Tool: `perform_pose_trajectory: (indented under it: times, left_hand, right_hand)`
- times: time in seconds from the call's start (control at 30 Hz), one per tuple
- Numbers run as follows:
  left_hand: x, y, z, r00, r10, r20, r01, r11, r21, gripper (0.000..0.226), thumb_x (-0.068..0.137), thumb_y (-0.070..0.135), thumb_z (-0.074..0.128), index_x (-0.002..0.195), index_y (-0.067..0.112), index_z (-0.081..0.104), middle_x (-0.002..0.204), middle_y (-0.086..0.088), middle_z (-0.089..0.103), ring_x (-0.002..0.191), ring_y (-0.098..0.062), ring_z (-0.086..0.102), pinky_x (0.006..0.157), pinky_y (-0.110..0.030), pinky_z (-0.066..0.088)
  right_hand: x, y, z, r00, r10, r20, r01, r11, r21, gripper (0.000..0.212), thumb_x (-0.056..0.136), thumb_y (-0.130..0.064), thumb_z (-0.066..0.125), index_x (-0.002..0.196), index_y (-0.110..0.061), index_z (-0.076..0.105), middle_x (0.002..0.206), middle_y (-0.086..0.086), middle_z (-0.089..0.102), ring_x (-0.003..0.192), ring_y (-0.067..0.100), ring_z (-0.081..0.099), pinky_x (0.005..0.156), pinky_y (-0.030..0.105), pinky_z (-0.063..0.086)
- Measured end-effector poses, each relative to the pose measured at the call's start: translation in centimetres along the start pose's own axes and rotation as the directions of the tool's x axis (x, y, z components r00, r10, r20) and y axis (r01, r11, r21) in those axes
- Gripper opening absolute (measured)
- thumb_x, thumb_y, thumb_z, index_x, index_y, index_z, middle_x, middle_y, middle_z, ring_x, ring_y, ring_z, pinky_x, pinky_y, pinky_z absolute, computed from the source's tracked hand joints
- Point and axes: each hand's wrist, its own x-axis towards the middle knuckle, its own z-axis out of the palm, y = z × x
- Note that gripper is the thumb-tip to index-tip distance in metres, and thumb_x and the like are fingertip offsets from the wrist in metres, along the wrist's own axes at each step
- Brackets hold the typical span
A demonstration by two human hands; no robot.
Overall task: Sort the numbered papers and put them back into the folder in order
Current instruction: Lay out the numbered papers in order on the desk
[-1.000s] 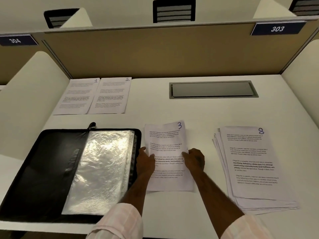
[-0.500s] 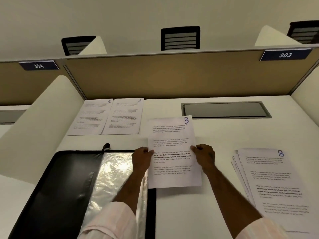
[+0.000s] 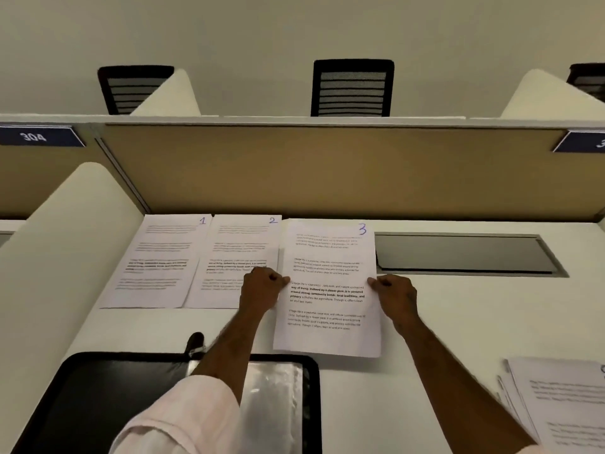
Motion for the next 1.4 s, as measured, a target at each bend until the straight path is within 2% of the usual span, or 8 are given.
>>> perform_pose_trajectory:
  times: [0.3, 0.43, 0.67, 0.97, 1.1, 1.27, 1.33, 1.4]
  left_hand:
    - [9.7, -0.5, 1.5, 0.995, -0.089, -0.037, 0.092, 0.992, 0.091, 0.031, 0.081, 0.039, 0.077, 0.085, 0.008, 0.073, 0.086, -0.005, 0.072, 0.08, -0.024, 0.067, 0.078, -0.034, 0.053]
    - [11.7, -0.9, 2.6, 0.991, -0.123, -0.05, 0.129, 0.983, 0.134, 0.03, 0.081, 0.041, 0.077, 0.084, 0.011, 0.073, 0.088, -0.004, 0.072, 0.078, -0.02, 0.063, 0.075, -0.032, 0.049]
    - [12.8, -1.5, 4.0, 0.985, -0.145, -0.098, 0.159, 0.975, 0.156, 0.036, 0.078, 0.043, 0.078, 0.09, 0.01, 0.072, 0.089, -0.006, 0.072, 0.085, -0.028, 0.068, 0.082, -0.041, 0.056]
    - [12.4, -2.3, 4.7, 0.977, -0.146, -0.156, 0.169, 0.975, 0.145, 0.034, 0.076, 0.049, 0.075, 0.089, 0.018, 0.074, 0.092, -0.005, 0.072, 0.088, -0.028, 0.068, 0.082, -0.041, 0.056]
    - [11.1, -1.6, 4.4, 0.963, -0.107, -0.248, 0.149, 0.976, 0.156, 0.039, 0.082, 0.045, 0.073, 0.11, 0.017, 0.07, 0.11, -0.002, 0.069, 0.103, -0.025, 0.064, 0.087, -0.037, 0.049]
    - [7.9, -1.5, 3.7, 0.959, 0.05, -0.278, 0.001, 0.984, 0.18, 0.053, 0.089, 0.043, 0.066, 0.132, 0.015, 0.054, 0.132, -0.006, 0.057, 0.12, -0.026, 0.054, 0.098, -0.043, 0.044]
    - [6.4, -2.0, 3.3, 0.945, 0.219, -0.244, -0.117, 0.921, 0.372, 0.064, 0.09, 0.046, 0.063, 0.142, 0.014, 0.045, 0.146, -0.009, 0.045, 0.133, -0.029, 0.043, 0.106, -0.049, 0.036]
    - [4.6, -2.6, 2.8, 0.903, 0.385, -0.192, -0.224, 0.802, 0.554, 0.076, 0.088, 0.053, 0.062, 0.148, 0.012, 0.038, 0.155, -0.013, 0.035, 0.142, -0.033, 0.032, 0.111, -0.056, 0.027]
  right_hand:
    - [9.0, -0.5, 5.3, 1.0, 0.011, 0.015, -0.012, 0.999, 0.032, 0.025, 0.088, -0.027, 0.07, 0.094, -0.003, 0.072, 0.094, 0.009, 0.072, 0.082, 0.026, 0.067, 0.08, 0.038, 0.057]
    - [11.1, -0.3, 6.6, 1.0, 0.011, -0.002, -0.011, 1.0, -0.005, 0.027, 0.087, -0.028, 0.071, 0.096, -0.002, 0.072, 0.095, 0.009, 0.071, 0.085, 0.027, 0.066, 0.084, 0.041, 0.056]
    - [12.2, 0.3, 7.6, 1.0, 0.008, -0.02, -0.011, 0.993, -0.114, 0.028, 0.089, -0.035, 0.067, 0.091, -0.007, 0.071, 0.092, 0.006, 0.07, 0.078, 0.021, 0.061, 0.071, 0.029, 0.047]
    - [12.4, 0.5, 8.2, 0.998, 0.03, -0.05, -0.037, 0.99, -0.138, 0.033, 0.089, -0.04, 0.066, 0.092, -0.007, 0.068, 0.086, 0.004, 0.066, 0.072, 0.019, 0.058, 0.069, 0.027, 0.044]
    - [12.1, -0.1, 7.7, 0.994, 0.016, -0.104, -0.029, 0.993, -0.119, 0.042, 0.094, -0.046, 0.055, 0.076, -0.008, 0.06, 0.071, 0.003, 0.058, 0.069, 0.018, 0.054, 0.068, 0.026, 0.037]
    - [9.2, 0.7, 6.4, 0.992, -0.064, -0.111, 0.036, 0.971, -0.237, 0.053, 0.094, -0.056, 0.048, 0.121, -0.012, 0.06, 0.124, 0.01, 0.059, 0.107, 0.026, 0.058, 0.082, 0.03, 0.042]
    - [7.2, 1.0, 5.9, 0.989, -0.149, -0.025, 0.132, 0.93, -0.342, 0.061, 0.092, -0.059, 0.047, 0.136, -0.016, 0.048, 0.142, 0.009, 0.046, 0.125, 0.028, 0.048, 0.096, 0.037, 0.043]
    - [4.8, 0.8, 5.1, 0.969, -0.233, 0.082, 0.242, 0.826, -0.509, 0.072, 0.092, -0.063, 0.041, 0.148, -0.019, 0.033, 0.157, 0.011, 0.026, 0.142, 0.03, 0.028, 0.111, 0.046, 0.032]
